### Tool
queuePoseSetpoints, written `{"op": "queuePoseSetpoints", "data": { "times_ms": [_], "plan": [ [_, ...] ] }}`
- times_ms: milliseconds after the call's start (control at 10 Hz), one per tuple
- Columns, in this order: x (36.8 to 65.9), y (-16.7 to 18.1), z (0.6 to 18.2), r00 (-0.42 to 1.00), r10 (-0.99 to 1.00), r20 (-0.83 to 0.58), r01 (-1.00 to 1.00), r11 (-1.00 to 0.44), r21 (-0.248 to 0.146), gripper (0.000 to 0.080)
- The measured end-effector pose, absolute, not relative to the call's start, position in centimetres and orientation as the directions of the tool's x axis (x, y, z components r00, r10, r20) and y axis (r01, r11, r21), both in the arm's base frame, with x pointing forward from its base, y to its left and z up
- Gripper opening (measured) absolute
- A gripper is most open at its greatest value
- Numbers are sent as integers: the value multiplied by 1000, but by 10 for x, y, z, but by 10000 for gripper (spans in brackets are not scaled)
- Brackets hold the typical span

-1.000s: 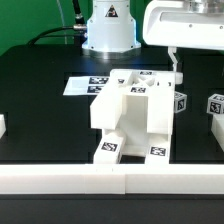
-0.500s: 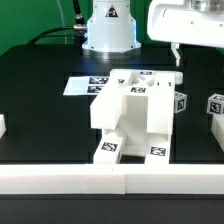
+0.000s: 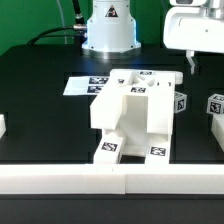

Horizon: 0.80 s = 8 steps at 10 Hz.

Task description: Assemble chair

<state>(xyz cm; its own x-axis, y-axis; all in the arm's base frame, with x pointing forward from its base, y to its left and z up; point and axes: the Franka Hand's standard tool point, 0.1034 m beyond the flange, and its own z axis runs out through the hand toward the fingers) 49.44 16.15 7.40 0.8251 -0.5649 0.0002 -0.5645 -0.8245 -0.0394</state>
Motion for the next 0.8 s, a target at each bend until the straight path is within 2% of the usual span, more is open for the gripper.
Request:
{"op": "queuePoseSetpoints", "data": {
  "times_ms": [200, 300, 800],
  "plan": [
    [493, 162, 72, 824, -567, 0, -567, -823, -38, 648],
    [491, 163, 69, 794, -607, 22, -605, -794, -64, 648],
    [482, 172, 33, 804, -594, 30, -594, -804, -31, 648]
  ]
}}
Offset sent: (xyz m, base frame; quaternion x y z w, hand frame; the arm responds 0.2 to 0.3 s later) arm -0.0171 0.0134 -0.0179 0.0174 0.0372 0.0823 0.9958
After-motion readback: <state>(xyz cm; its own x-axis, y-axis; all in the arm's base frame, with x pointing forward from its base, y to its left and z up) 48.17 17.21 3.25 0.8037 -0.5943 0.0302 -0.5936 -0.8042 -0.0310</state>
